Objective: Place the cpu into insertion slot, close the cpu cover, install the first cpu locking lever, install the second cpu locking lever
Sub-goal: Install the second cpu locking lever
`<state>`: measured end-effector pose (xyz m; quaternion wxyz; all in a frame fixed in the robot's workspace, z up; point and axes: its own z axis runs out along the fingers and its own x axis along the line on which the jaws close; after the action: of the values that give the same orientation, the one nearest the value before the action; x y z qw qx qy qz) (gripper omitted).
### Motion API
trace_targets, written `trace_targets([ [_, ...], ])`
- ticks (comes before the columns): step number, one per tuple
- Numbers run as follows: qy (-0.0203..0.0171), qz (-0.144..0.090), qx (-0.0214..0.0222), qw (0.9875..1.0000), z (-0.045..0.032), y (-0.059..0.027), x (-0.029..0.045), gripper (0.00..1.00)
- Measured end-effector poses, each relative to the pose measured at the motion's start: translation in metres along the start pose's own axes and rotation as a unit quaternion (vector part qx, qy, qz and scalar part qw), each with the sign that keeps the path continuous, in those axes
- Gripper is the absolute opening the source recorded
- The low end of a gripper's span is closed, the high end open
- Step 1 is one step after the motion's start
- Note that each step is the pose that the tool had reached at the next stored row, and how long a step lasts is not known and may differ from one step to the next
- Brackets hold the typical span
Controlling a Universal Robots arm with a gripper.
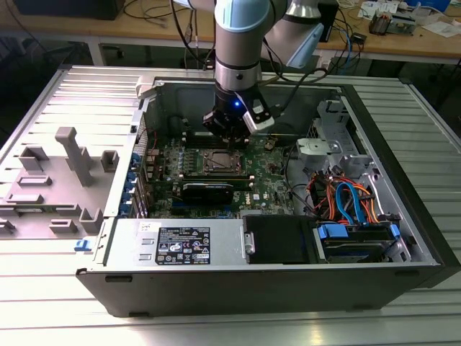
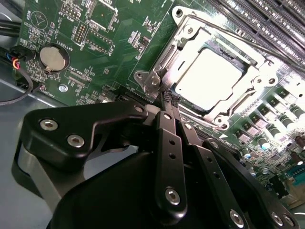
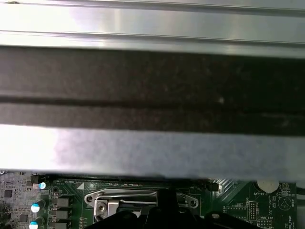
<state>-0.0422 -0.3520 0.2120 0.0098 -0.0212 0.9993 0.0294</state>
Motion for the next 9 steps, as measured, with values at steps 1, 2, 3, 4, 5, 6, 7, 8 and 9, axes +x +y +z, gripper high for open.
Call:
trace_targets([
  [1, 0.0, 0.0, -0.0001, 1.0, 0.0, -0.0002, 0.0001, 0.11],
  [2, 0.0, 0.0, 0.0, 1.0, 0.0, -0.0002, 0.0, 0.11],
  [3, 0.0, 0.0, 0.0, 1.0, 0.0, -0.0002, 0.0001, 0.11],
  [4, 0.0, 0.0, 0.0, 1.0, -0.0001, -0.0003, 0.0, 0.11],
  [5, 0.0, 0.0, 0.0, 1.0, -0.0003, -0.0003, 0.0, 0.11],
  [6, 0.0001, 0.0, 0.0002, 1.0, -0.0017, -0.0002, 0.0, 0.11],
  [7, 0.0, 0.0, 0.001, 1.0, -0.0034, -0.0001, -0.0001, 0.11],
  [8, 0.0001, 0.0, 0.0027, 1.0, -0.0054, 0.0, -0.0001, 0.11],
  [9, 0.0001, 0.0, 0.0042, 1.0, -0.006, 0.0001, -0.0002, 0.11],
])
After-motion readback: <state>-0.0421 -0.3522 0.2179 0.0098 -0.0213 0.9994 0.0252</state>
